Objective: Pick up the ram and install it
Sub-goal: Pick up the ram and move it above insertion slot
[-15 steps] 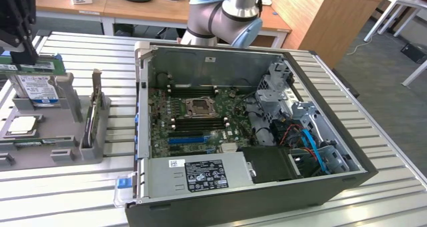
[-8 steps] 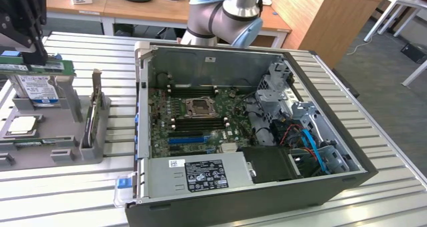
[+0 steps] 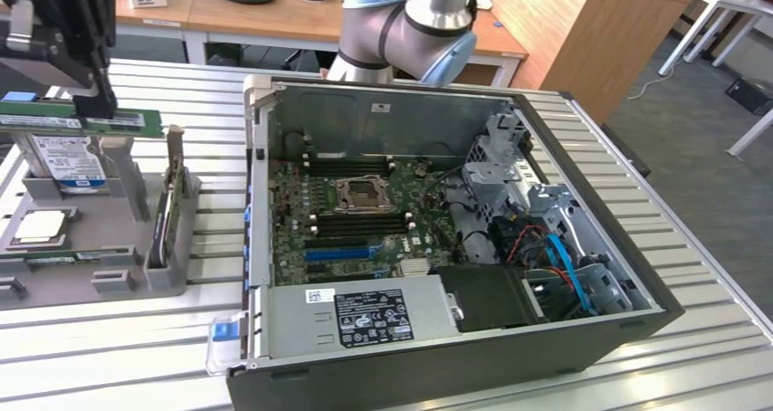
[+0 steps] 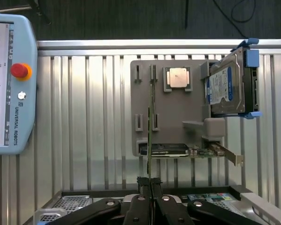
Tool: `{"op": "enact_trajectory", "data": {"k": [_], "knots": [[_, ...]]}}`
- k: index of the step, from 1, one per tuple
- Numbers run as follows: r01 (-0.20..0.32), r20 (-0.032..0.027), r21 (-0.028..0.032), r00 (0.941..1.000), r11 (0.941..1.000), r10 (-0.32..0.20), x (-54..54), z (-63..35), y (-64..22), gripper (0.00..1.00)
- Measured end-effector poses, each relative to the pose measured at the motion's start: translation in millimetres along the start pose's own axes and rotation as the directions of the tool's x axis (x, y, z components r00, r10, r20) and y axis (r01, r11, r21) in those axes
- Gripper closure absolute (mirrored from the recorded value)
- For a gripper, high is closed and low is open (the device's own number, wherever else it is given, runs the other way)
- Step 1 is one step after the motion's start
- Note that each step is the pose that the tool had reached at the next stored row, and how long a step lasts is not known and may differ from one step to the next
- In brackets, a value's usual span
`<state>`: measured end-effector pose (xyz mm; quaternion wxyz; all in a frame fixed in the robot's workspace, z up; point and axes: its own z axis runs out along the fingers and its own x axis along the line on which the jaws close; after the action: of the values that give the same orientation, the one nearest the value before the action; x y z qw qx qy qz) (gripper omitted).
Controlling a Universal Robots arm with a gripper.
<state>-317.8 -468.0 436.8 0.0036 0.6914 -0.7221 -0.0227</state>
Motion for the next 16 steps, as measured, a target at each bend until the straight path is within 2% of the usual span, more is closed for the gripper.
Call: {"op": "enact_trajectory", "data": {"k": [16], "knots": [[0.002, 0.0, 0.0, 1.0, 1.0, -0.002, -3.5, -1.5, -49.8, 0.88]]}}
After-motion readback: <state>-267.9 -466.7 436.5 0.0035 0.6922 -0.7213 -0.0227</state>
